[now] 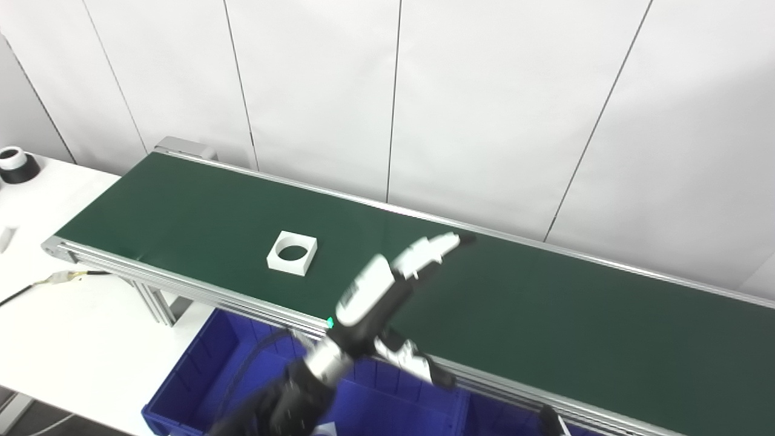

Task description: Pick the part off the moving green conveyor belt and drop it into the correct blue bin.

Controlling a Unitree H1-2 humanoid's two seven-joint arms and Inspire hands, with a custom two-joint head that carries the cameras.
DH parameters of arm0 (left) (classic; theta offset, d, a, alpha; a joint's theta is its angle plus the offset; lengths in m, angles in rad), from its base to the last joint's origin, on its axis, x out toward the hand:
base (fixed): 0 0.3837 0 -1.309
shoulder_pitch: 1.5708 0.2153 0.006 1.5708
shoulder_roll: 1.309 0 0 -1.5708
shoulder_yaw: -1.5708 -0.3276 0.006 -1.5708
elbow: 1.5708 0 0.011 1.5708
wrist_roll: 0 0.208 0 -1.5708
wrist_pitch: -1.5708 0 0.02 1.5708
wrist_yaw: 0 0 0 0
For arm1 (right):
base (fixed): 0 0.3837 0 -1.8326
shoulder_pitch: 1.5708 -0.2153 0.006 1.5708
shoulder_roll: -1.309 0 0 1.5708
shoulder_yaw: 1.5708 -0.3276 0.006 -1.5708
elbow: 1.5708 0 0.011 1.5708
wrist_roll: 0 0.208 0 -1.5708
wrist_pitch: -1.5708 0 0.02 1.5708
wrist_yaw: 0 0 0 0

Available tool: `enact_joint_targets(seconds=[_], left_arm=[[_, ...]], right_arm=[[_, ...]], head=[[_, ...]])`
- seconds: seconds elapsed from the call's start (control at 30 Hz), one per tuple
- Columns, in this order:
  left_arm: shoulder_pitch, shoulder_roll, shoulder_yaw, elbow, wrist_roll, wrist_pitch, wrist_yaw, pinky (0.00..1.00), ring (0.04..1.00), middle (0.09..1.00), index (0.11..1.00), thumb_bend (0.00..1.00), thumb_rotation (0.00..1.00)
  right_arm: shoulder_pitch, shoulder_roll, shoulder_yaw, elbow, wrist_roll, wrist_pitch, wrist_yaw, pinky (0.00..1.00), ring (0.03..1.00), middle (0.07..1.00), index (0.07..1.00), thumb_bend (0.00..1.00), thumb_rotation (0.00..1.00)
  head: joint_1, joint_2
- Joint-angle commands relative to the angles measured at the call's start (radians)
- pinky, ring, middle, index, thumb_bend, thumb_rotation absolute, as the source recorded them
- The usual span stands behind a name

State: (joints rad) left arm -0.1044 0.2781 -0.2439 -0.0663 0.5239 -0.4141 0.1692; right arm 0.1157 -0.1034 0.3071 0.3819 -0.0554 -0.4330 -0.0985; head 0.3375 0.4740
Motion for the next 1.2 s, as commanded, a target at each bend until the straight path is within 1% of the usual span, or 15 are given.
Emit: enact_joint_targets(seconds=[0.0, 0.13, 0.17, 0.23, 0.37, 0.47, 0.6, 0.73, 0.8, 0.87, 1.03, 1.17], left_arm=[[-0.072, 0.036, 0.029, 0.024, 0.072, 0.0, -0.004, 0.9, 0.907, 0.919, 0.909, 0.96, 0.75], [-0.118, 0.076, 0.05, 0.08, 0.157, -0.013, 0.01, 0.86, 0.889, 0.902, 0.886, 0.94, 0.71], [-0.133, 0.09, 0.054, 0.1, 0.18, -0.016, 0.015, 0.86, 0.889, 0.899, 0.881, 0.95, 0.69], [-0.163, 0.117, 0.062, 0.145, 0.233, -0.007, 0.03, 0.85, 0.88, 0.893, 0.876, 0.97, 0.69], [-0.196, 0.148, 0.067, 0.195, 0.305, 0.02, 0.038, 0.86, 0.877, 0.892, 0.875, 0.98, 0.69], [-0.224, 0.174, 0.064, 0.228, 0.354, 0.053, 0.026, 0.87, 0.88, 0.895, 0.88, 0.99, 0.68], [-0.255, 0.197, 0.062, 0.26, 0.371, 0.094, -0.008, 0.89, 0.892, 0.905, 0.894, 1.0, 0.59], [-0.277, 0.225, 0.042, 0.283, 0.403, 0.134, -0.041, 0.89, 0.89, 0.901, 0.903, 1.0, 0.6], [-0.288, 0.237, 0.03, 0.311, 0.42, 0.137, -0.029, 0.89, 0.884, 0.895, 0.897, 1.0, 0.6], [-0.3, 0.249, 0.019, 0.344, 0.427, 0.135, -0.022, 0.87, 0.871, 0.883, 0.883, 1.0, 0.58], [-0.327, 0.278, -0.021, 0.414, 0.463, 0.137, -0.015, 0.86, 0.864, 0.879, 0.873, 1.0, 0.57], [-0.347, 0.297, -0.052, 0.463, 0.48, 0.145, -0.021, 0.87, 0.868, 0.88, 0.867, 1.0, 0.57]], right_arm=[[-0.018, 0.007, 0.003, -0.015, -0.001, -0.037, -0.005, 0.94, 0.934, 0.933, 0.934, 0.85, 1.0], [-0.021, 0.007, 0.009, -0.012, -0.007, -0.037, -0.015, 0.92, 0.928, 0.929, 0.931, 0.85, 1.0], [-0.021, 0.009, 0.008, -0.01, -0.005, -0.037, -0.013, 0.93, 0.93, 0.929, 0.929, 0.85, 1.0], [-0.025, 0.009, 0.009, -0.004, -0.003, -0.037, -0.012, 0.93, 0.93, 0.929, 0.929, 0.85, 1.0], [-0.029, 0.013, 0.01, 0.002, 0.0, -0.037, -0.011, 0.94, 0.934, 0.932, 0.93, 0.85, 1.0], [-0.031, 0.017, 0.008, 0.003, 0.003, -0.037, -0.008, 0.94, 0.932, 0.93, 0.929, 0.85, 1.0], [-0.032, 0.017, 0.008, 0.003, 0.005, -0.037, -0.005, 0.94, 0.93, 0.929, 0.931, 0.84, 1.0], [-0.033, 0.016, 0.015, 0.002, -0.005, -0.037, -0.016, 0.93, 0.928, 0.928, 0.931, 0.84, 1.0], [-0.031, 0.018, 0.015, 0.0, -0.004, -0.037, -0.015, 0.93, 0.929, 0.928, 0.931, 0.84, 1.0], [-0.029, 0.02, 0.014, -0.003, -0.001, -0.037, -0.014, 0.94, 0.929, 0.927, 0.93, 0.84, 1.0], [-0.027, 0.021, 0.014, -0.002, 0.002, -0.037, -0.013, 0.94, 0.929, 0.928, 0.935, 0.85, 1.0], [-0.026, 0.022, 0.014, -0.001, 0.002, -0.037, -0.015, 0.94, 0.93, 0.928, 0.931, 0.86, 1.0]], head=[[0.0, 0.0], [-0.002, -0.002], [-0.002, -0.002], [-0.003, -0.005], [-0.004, -0.007], [-0.005, -0.008], [-0.004, -0.009], [-0.009, -0.012], [-0.012, -0.014], [-0.013, -0.013], [-0.011, -0.012], [-0.014, -0.011]])
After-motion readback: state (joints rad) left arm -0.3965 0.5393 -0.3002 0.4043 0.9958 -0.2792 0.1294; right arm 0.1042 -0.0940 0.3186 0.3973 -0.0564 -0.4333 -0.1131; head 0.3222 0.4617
